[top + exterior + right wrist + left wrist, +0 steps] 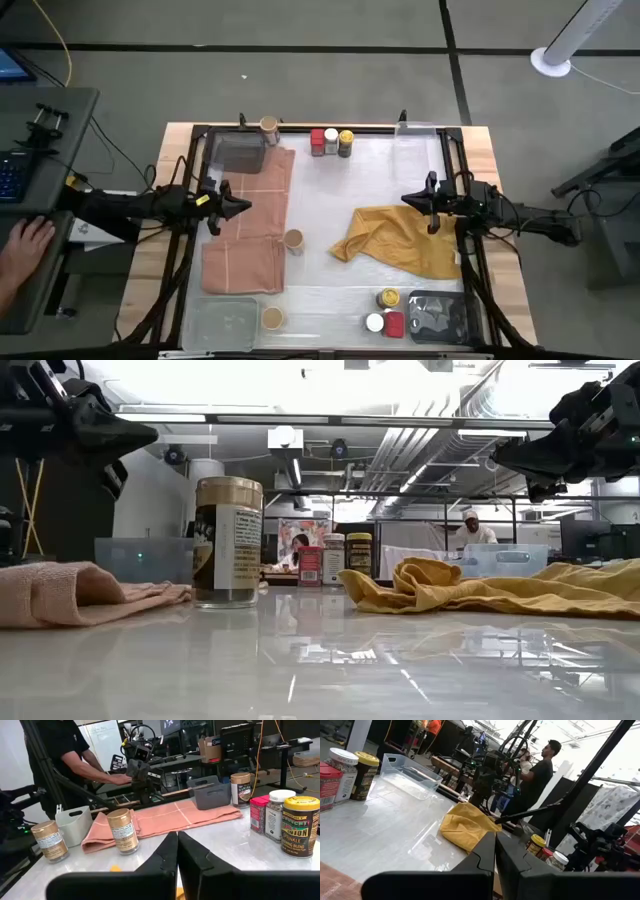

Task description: Sort spices by type

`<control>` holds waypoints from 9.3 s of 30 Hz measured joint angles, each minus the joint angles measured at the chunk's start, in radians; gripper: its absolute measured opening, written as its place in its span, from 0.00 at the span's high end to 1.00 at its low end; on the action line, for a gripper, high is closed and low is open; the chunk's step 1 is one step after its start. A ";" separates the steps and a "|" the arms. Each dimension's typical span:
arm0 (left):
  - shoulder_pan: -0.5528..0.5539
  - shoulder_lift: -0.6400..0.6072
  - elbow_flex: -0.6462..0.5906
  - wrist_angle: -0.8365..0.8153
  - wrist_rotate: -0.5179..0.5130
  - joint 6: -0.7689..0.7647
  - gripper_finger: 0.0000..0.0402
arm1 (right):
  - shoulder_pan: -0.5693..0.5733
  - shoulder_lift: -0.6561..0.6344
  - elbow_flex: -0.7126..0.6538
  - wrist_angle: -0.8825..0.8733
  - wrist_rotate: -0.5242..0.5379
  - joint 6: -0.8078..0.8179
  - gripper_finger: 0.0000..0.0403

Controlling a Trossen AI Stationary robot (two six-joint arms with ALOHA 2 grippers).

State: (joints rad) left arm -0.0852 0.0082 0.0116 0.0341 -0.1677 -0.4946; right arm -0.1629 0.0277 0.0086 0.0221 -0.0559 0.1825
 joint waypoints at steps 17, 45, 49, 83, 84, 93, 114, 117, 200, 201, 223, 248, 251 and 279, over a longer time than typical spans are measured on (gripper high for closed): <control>0.000 0.000 0.000 0.000 0.000 0.000 1.00 | 0.000 0.000 0.000 0.000 0.000 0.000 1.00; 0.000 0.000 0.000 0.000 0.000 0.000 1.00 | 0.000 0.000 0.000 0.000 0.000 0.000 1.00; 0.000 0.000 0.000 0.000 0.000 0.000 1.00 | 0.000 0.000 0.000 0.000 0.000 0.000 1.00; 0.000 0.000 0.000 0.000 0.000 0.000 1.00 | 0.000 0.000 0.000 0.000 0.000 0.000 1.00; 0.000 0.000 0.000 0.000 0.000 0.000 1.00 | 0.000 0.000 0.000 0.000 0.000 0.000 1.00; 0.000 0.000 0.000 0.000 0.000 0.000 1.00 | 0.000 0.000 0.000 0.000 0.000 0.000 1.00; 0.000 0.000 0.000 0.000 0.000 0.000 1.00 | 0.006 0.094 0.020 0.508 -0.075 0.802 1.00; 0.000 0.000 0.000 0.000 0.000 0.000 1.00 | 0.030 0.184 0.126 0.548 -0.155 0.777 1.00; 0.000 0.000 0.000 0.000 0.000 0.000 1.00 | 0.793 1.772 1.630 -1.223 0.061 0.813 0.02; 0.000 0.000 0.000 0.000 0.000 0.000 1.00 | 0.795 1.783 1.630 -1.236 0.062 0.800 0.02; 0.000 0.000 0.000 0.000 0.000 0.000 1.00 | 0.825 1.891 1.629 -1.319 0.062 0.804 0.08; 0.000 0.000 0.000 0.000 0.000 0.000 1.00 | 0.810 1.864 1.515 -1.187 0.029 0.804 0.08; 0.000 0.000 0.000 0.000 0.000 0.000 1.00 | 0.811 1.864 1.515 -1.183 0.024 0.803 0.08; 0.000 0.000 0.000 0.000 0.000 0.000 1.00 | 0.801 1.862 1.514 -1.180 0.028 0.795 0.44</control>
State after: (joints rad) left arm -0.0849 0.0082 0.0118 0.0338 -0.1677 -0.4946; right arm 0.6384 1.8896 1.5223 -1.1579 -0.0278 0.9780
